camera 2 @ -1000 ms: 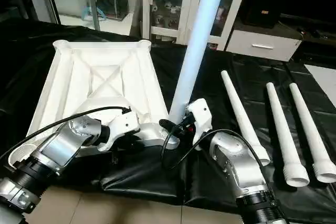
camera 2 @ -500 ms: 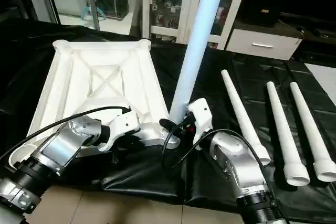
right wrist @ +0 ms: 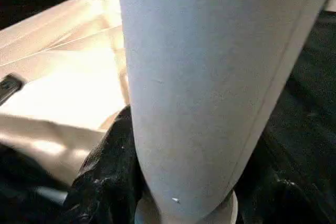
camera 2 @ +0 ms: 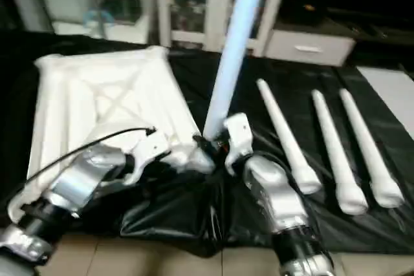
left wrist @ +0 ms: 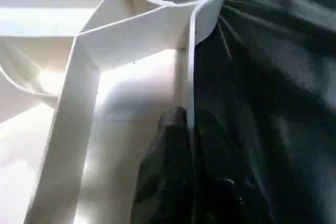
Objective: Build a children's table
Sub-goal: Insert table leg to table base
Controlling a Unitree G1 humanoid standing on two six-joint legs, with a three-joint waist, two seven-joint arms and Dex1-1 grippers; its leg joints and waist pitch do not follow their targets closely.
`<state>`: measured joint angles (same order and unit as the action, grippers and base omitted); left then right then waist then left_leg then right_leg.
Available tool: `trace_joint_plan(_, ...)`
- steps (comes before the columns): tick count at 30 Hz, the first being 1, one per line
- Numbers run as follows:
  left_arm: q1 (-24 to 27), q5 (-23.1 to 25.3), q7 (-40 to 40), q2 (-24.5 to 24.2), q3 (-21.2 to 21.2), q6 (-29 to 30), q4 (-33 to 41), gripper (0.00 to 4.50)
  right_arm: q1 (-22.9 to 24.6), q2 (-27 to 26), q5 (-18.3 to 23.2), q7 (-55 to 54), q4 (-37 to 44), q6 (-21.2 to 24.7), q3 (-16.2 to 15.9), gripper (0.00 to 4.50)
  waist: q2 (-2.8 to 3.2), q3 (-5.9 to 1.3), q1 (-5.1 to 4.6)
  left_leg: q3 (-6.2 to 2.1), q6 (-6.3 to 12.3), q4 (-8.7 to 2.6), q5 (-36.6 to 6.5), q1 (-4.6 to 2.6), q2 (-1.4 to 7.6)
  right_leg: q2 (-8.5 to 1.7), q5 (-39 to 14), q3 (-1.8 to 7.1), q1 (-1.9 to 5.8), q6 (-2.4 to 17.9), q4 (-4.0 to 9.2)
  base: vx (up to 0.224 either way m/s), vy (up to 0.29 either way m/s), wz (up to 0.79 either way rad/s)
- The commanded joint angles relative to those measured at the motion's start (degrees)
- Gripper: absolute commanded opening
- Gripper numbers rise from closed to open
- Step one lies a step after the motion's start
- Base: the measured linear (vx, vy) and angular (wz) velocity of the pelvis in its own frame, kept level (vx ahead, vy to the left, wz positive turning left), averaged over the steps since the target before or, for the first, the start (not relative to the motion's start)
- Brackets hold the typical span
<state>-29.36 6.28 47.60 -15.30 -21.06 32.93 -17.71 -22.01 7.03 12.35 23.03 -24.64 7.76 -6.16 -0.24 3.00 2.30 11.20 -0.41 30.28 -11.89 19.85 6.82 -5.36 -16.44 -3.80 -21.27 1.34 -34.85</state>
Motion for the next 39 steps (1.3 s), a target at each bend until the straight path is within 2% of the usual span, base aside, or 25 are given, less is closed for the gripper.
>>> trace_joint_plan(1,0.08,-2.94,-4.47,4.56,2.64,2.20,0.38,0.00,0.15,0.60,-4.45,-11.71,-15.18,2.30,4.21,1.88,-3.35,-1.97,1.10,-1.89,-5.28,-1.19,-33.37,-4.53,3.91,-5.60,-32.36,4.43,-4.58,1.08,7.85,0.004,-0.086,0.20)
trace_joint_plan(2,0.08,-2.94,-4.47,4.56,2.64,2.20,0.38,0.00,0.15,0.60,-4.45,-11.71,-15.18,2.30,4.21,1.88,-2.65,-1.50,1.29,-3.13,-2.62,4.64,-21.21,-4.91,3.07,-10.36,-42.22,5.84,-5.00,1.70,11.77,0.043,-0.079,-0.09)
trace_joint_plan(3,-1.13,-3.26,-8.50,7.86,4.41,3.39,-1.73,0.00,-2.54,-0.93,-4.28,-16.31,-19.42,0.79,5.42,1.88,-3.00,-1.53,1.58,-4.65,-0.42,4.72,-9.66,-1.08,2.92,-11.33,-43.81,7.21,-1.32,1.98,11.48,0.043,-0.079,-0.09)
trace_joint_plan(4,-1.90,-3.11,-10.93,9.64,5.11,3.70,-3.04,0.00,-4.09,-1.86,-4.04,-18.44,-21.69,0.21,5.97,1.88,-2.13,-1.03,2.06,-6.17,-1.55,1.70,-1.51,3.08,4.42,-10.48,-37.66,4.07,2.32,3.92,8.76,0.052,0.029,-0.54)
trace_joint_plan(5,-1.90,-3.11,-10.93,9.64,5.11,3.70,-3.04,0.00,-4.09,-1.86,-4.04,-18.44,-21.69,0.21,5.97,1.88,-0.31,-0.98,2.29,-6.04,-4.28,-2.20,-12.83,1.00,5.78,-5.13,-30.80,1.78,0.41,4.36,7.66,0.036,0.062,-0.30)
trace_joint_plan(6,-2.48,-2.91,-13.03,11.00,5.69,3.91,-3.98,0.00,-5.27,-2.65,-3.81,-20.22,-23.46,-0.40,6.51,1.88,-0.03,-0.94,1.54,-6.04,-5.60,-2.82,-23.72,0.03,6.56,-3.85,-28.67,1.65,-0.60,3.89,6.70,0.036,0.062,-0.30)
trace_joint_plan(7,-3.24,-2.69,-15.08,12.60,6.02,3.97,-5.08,0.00,-6.74,-3.57,-3.56,-22.55,-25.57,-0.80,7.10,1.88,0.49,-0.91,1.01,-6.43,-8.22,-3.52,-40.12,-1.67,6.27,-3.23,-26.36,1.28,-1.27,3.07,6.68,0.000,0.000,0.00)
trace_joint_plan(8,-4.08,-2.48,-17.54,14.44,6.44,3.68,-6.21,0.00,-8.22,-4.52,-2.97,-24.77,-27.62,-1.21,7.93,1.88,0.51,-1.01,0.43,-6.78,-8.07,-4.21,-46.66,-1.97,5.95,-3.19,-25.80,0.95,-0.79,2.43,7.04,0.000,0.000,0.00)
trace_joint_plan(9,-4.78,-2.29,-19.59,16.12,6.94,3.63,-6.96,0.00,-9.65,-5.33,-2.41,-26.66,-29.71,-1.94,8.68,1.88,0.94,-1.38,0.27,-6.80,-7.72,-4.76,-47.03,-1.78,5.92,-3.36,-23.13,0.96,-0.03,2.43,6.86,0.000,0.000,0.00)
trace_joint_plan(10,-5.19,-2.34,-20.61,17.08,7.27,3.41,-7.39,0.00,-10.42,-5.79,-2.02,-27.40,-30.64,-2.39,9.08,1.88,0.57,-1.55,0.14,-6.68,-7.30,-4.98,-46.06,-1.50,5.97,-3.46,-21.09,0.95,0.46,2.42,6.91,0.000,0.000,0.00)
trace_joint_plan(11,-5.53,-2.45,-21.98,18.06,7.82,2.72,-7.61,0.00,-11.12,-6.18,-1.86,-28.47,-31.28,-2.93,9.37,1.88,0.60,-1.71,0.38,-6.55,-6.57,-5.34,-43.76,-1.16,6.08,-3.78,-17.63,1.16,1.07,2.55,6.93,0.000,0.000,0.00)
trace_joint_plan(13,-5.75,-2.46,-22.97,18.73,8.25,2.47,-7.68,0.00,-11.77,-6.44,-1.92,-29.28,-32.18,-3.68,9.60,1.88,0.11,-1.53,0.40,-6.01,-5.98,-5.09,-40.09,-0.94,5.95,-4.46,-17.09,1.55,0.70,3.02,7.52,0.000,0.000,0.00)
trace_joint_plan(14,-5.79,-2.59,-23.20,19.03,8.39,2.42,-7.48,0.00,-12.32,-6.63,-2.21,-29.60,-32.89,-4.19,9.49,1.88,-0.32,-1.47,0.52,-5.58,-5.47,-4.69,-38.06,-0.98,5.80,-4.90,-19.73,1.95,0.29,2.92,7.97,0.000,0.000,0.00)
trace_joint_plan(16,-5.77,-2.74,-24.04,19.80,9.53,3.55,-6.70,0.00,-14.31,-7.13,-2.72,-30.54,-36.50,-6.54,9.65,1.88,-0.52,-1.50,0.58,-5.46,-4.89,-4.51,-35.09,-0.68,5.86,-5.32,-21.91,2.33,0.28,3.06,8.06,0.000,0.000,0.00)
trace_joint_plan(18,-5.71,-3.15,-24.36,19.92,10.21,3.93,-6.46,0.00,-14.75,-7.31,-2.94,-30.84,-37.25,-7.21,9.65,1.88,-0.49,-1.65,0.56,-5.50,-4.82,-4.70,-32.98,-0.17,6.05,-5.08,-19.73,2.37,0.75,3.16,7.70,0.000,0.000,0.00)
trace_joint_plan(19,-5.82,-3.38,-24.60,19.95,10.39,3.91,-6.72,0.00,-15.07,-7.41,-3.12,-31.04,-37.89,-7.67,9.79,1.88,-0.47,-1.71,0.71,-5.23,-4.75,-4.69,-31.17,-0.20,6.11,-4.90,-16.60,2.58,0.57,3.75,7.50,0.000,0.000,0.00)
trace_joint_plan(21,-6.10,-3.79,-24.95,20.08,10.75,3.65,-7.41,0.00,-15.79,-7.87,-3.30,-30.92,-39.12,-8.80,10.12,1.88,-0.73,-1.63,0.87,-4.65,-4.14,-4.43,-30.37,-0.67,6.06,-4.99,-16.58,2.88,0.12,4.34,7.63,0.000,0.000,0.00)
trace_joint_plan(24,-6.27,-3.69,-24.82,19.99,10.38,3.37,-7.73,0.00,-16.42,-8.25,-3.06,-30.29,-40.14,-10.13,10.46,1.88,-0.74,-1.58,0.83,-4.58,-3.61,-4.49,-29.31,-0.40,6.11,-4.92,-16.72,2.87,0.35,4.62,7.58,0.000,0.000,0.00)
trace_joint_plan(28,-6.17,-3.44,-23.98,19.85,10.02,3.38,-7.63,0.00,-17.12,-8.35,-2.86,-28.23,-41.00,-12.47,10.58,1.88,-0.75,-1.62,0.92,-4.31,-3.58,-4.40,-29.75,-0.81,6.13,-4.78,-16.05,2.96,0.12,4.92,7.56,0.000,0.000,0.00)
trace_joint_plan(29,-6.10,-3.36,-23.82,19.81,9.94,3.40,-7.54,0.00,-17.28,-8.33,-2.93,-27.45,-41.02,-13.25,10.49,2.23,-0.58,-1.65,0.93,-4.28,-3.52,-4.37,-29.80,-0.83,6.19,-4.83,-16.10,2.96,0.13,5.02,7.60,0.000,0.000,0.00)
trace_joint_plan(31,-5.89,-2.90,-22.93,19.29,9.00,3.08,-7.33,0.00,-17.45,-8.19,-2.86,-26.33,-40.48,-14.24,10.49,2.23,-0.72,-1.70,1.02,-4.16,-3.09,-4.38,-28.31,-0.68,6.27,-4.77,-14.52,3.05,0.30,5.33,7.40,0.000,0.000,0.00)
trace_joint_plan(34,-5.26,-1.94,-21.07,18.05,7.04,2.45,-6.48,0.00,-17.68,-8.08,-2.91,-23.63,-39.49,-15.72,10.42,2.64,-0.79,-1.77,1.20,-3.88,-2.49,-4.32,-27.09,-0.67,6.26,-4.80,-13.42,3.19,0.30,5.67,7.30,0.000,0.000,0.00)
trace_joint_plan(36,-4.56,-1.39,-18.57,16.47,5.11,2.02,-4.91,0.00,-17.10,-7.72,-3.01,-20.02,-37.05,-16.79,9.64,2.69,-0.88,-2.08,1.62,-3.49,-1.68,-4.01,-24.36,-0.73,6.37,-4.90,-11.68,3.42,0.36,6.34,7.20,0.000,0.000,0.00)
trace_joint_plan(37,-4.34,-1.33,-17.38,15.77,4.46,1.64,-4.34,0.00,-16.66,-7.49,-2.95,-18.54,-35.72,-17.08,9.26,2.79,-1.12,-2.15,1.85,-3.26,-0.25,-4.00,-21.22,-0.34,6.56,-4.85,-10.84,3.62,0.52,6.99,6.91,0.000,0.000,0.00)
trace_joint_plan(39,-4.04,-1.37,-15.43,14.53,3.66,1.04,-3.47,0.00,-15.69,-6.89,-2.75,-16.01,-33.19,-17.31,8.61,3.05,-1.28,-2.15,1.85,-3.08,-0.10,-3.82,-21.91,-0.31,6.40,-4.68,-13.98,3.74,0.21,7.04,7.10,0.000,0.000,0.00)
